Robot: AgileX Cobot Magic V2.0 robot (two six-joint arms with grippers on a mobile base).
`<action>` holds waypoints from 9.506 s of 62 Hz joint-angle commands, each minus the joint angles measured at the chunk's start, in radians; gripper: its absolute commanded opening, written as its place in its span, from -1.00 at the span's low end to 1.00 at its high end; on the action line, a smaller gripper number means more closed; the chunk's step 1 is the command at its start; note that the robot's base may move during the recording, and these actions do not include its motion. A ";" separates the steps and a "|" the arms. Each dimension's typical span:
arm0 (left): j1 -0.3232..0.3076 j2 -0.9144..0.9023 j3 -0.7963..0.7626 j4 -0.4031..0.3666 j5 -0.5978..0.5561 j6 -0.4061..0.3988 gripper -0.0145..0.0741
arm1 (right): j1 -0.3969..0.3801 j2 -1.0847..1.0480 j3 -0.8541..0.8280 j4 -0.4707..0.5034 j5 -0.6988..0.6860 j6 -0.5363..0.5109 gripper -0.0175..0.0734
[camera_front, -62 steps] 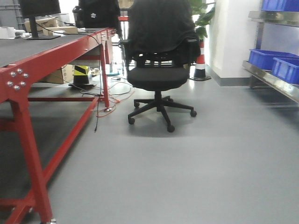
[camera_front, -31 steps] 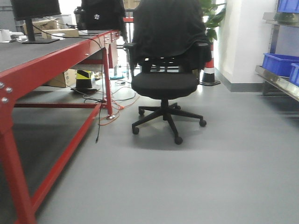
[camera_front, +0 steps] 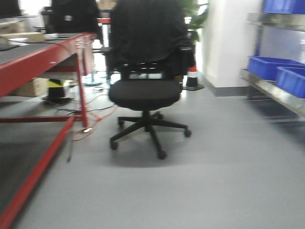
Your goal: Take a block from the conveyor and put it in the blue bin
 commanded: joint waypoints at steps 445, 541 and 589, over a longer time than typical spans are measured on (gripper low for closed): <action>-0.451 1.090 -0.873 -0.176 -0.030 0.133 -0.92 | 0.418 1.050 -0.716 0.027 -0.089 -0.024 -0.97; -0.322 0.298 0.006 -0.271 -0.175 0.129 -0.92 | 0.318 0.276 0.051 0.007 -0.214 0.015 -0.97; -0.322 0.298 0.006 -0.271 -0.175 0.129 -0.92 | -0.033 -0.189 0.398 -0.018 -0.255 0.005 -0.97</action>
